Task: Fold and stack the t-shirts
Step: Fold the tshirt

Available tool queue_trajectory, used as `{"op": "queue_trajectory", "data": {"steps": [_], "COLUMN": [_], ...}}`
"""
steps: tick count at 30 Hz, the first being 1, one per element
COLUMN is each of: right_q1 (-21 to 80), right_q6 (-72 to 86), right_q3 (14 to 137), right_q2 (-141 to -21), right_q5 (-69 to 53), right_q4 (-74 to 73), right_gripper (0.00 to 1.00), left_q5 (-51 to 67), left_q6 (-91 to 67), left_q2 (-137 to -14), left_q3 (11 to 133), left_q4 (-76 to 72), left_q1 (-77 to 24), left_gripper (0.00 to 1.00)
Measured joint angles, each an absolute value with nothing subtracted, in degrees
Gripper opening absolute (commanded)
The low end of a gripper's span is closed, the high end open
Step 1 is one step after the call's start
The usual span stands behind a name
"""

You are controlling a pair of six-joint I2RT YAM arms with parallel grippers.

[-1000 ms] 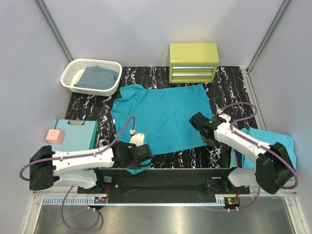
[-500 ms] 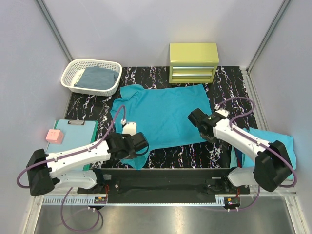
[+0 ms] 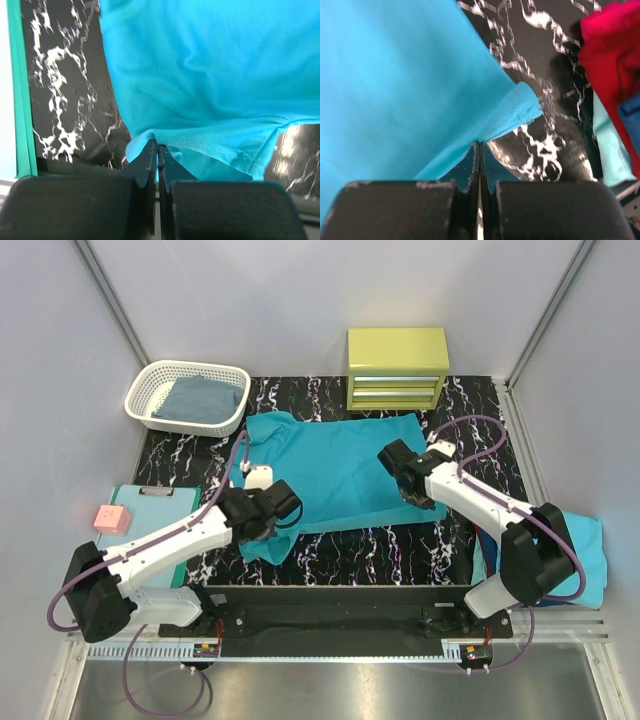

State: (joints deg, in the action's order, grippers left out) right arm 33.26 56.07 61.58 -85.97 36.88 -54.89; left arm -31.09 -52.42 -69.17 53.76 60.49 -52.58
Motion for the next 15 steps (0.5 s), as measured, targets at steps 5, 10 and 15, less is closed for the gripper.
{"op": "queue_trajectory", "data": {"steps": [5,10,15], "right_q1": [29.58,26.02,23.90], "right_q6": [52.45,49.21,46.30], "right_q3": [64.53,67.09,70.59], "right_q2": [-88.01,-90.30,-93.82], "right_q5": [36.88,36.82,36.45], "right_q4": [-52.64,-50.35,-48.69], "right_gripper": [0.00,0.00,0.00], "left_q5": [-31.75,-31.77,-31.73], "left_q6": [-49.12,-46.13,-44.07], "left_q2": [-72.18,-75.90,-79.13], "left_q3": [56.62,59.20,60.40], "left_q4": [58.70,56.16,53.76], "left_q1": [-48.29,-44.93,-42.63], "left_gripper": [0.00,0.00,0.00]}}
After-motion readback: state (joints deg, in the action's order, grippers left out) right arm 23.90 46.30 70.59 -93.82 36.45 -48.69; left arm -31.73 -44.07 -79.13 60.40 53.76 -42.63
